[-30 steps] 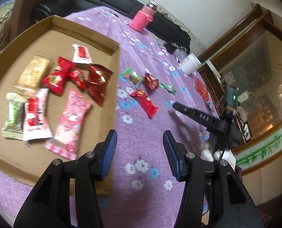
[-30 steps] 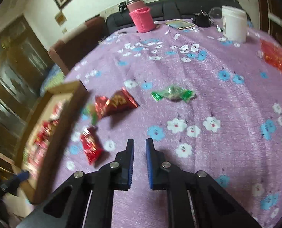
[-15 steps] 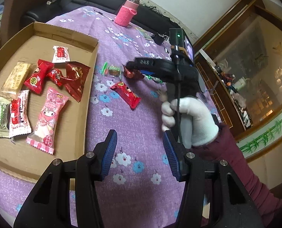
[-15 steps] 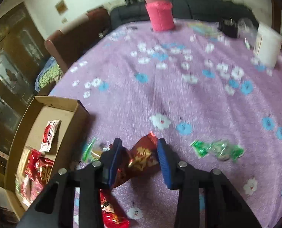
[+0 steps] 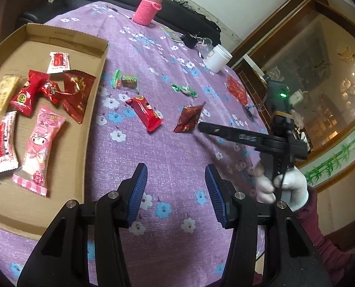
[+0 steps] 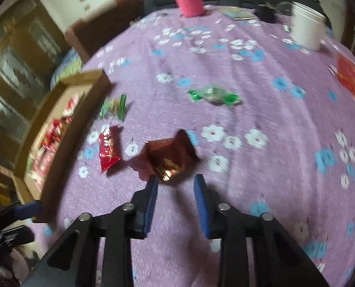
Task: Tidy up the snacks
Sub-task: 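Grasp the brown triangular bag with the right tool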
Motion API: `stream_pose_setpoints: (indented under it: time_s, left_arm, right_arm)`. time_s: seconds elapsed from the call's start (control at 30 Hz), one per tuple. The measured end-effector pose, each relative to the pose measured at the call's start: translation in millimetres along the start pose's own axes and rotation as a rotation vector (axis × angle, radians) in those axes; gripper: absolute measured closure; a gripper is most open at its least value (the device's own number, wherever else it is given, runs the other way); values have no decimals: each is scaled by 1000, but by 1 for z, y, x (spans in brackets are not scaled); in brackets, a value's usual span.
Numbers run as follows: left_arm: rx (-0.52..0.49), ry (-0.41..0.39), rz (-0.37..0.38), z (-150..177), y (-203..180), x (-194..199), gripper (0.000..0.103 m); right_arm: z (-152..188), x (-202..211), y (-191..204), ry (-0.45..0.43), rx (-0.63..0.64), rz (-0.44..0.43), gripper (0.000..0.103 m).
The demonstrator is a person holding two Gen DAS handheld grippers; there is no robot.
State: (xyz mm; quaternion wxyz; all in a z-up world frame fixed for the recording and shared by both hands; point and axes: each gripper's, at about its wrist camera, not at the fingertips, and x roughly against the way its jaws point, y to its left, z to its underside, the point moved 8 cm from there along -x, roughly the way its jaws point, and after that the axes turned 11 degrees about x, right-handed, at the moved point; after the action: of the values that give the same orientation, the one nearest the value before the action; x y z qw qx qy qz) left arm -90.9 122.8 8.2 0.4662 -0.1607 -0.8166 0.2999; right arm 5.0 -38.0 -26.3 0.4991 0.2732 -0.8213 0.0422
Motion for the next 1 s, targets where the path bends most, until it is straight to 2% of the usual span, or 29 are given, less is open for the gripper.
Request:
stream_pose_setpoints:
  time_s: [0.07, 0.1, 0.23, 0.3, 0.5, 0.67, 0.7, 0.73, 1.0]
  left_arm:
    - [7, 5, -7, 0, 2, -3, 53]
    - [11, 6, -10, -1, 3, -4, 53]
    - [20, 10, -7, 0, 3, -7, 53]
    - [20, 14, -4, 1, 2, -7, 53]
    - [24, 7, -7, 0, 4, -4, 53]
    - [30, 1, -13, -2, 8, -1, 53]
    - [30, 1, -16, -2, 8, 0, 53]
    - [29, 0, -18, -2, 9, 1, 53]
    - [-6, -11, -76, -11, 3, -5, 53]
  right_arm:
    - [6, 10, -6, -43, -53, -27, 46]
    - [8, 12, -9, -60, -84, -48, 43]
    - [0, 7, -8, -97, -194, -154, 42]
    - [-8, 1, -8, -99, -208, -141, 38]
    - [-36, -30, -3, -81, -293, -133, 37]
    - [-54, -45, 5, -95, -246, 1, 38]
    - [-56, -48, 7, -89, -224, 23, 50]
    - [-57, -50, 8, -86, -197, 53, 55]
    - [-39, -34, -12, -122, -176, 68, 59]
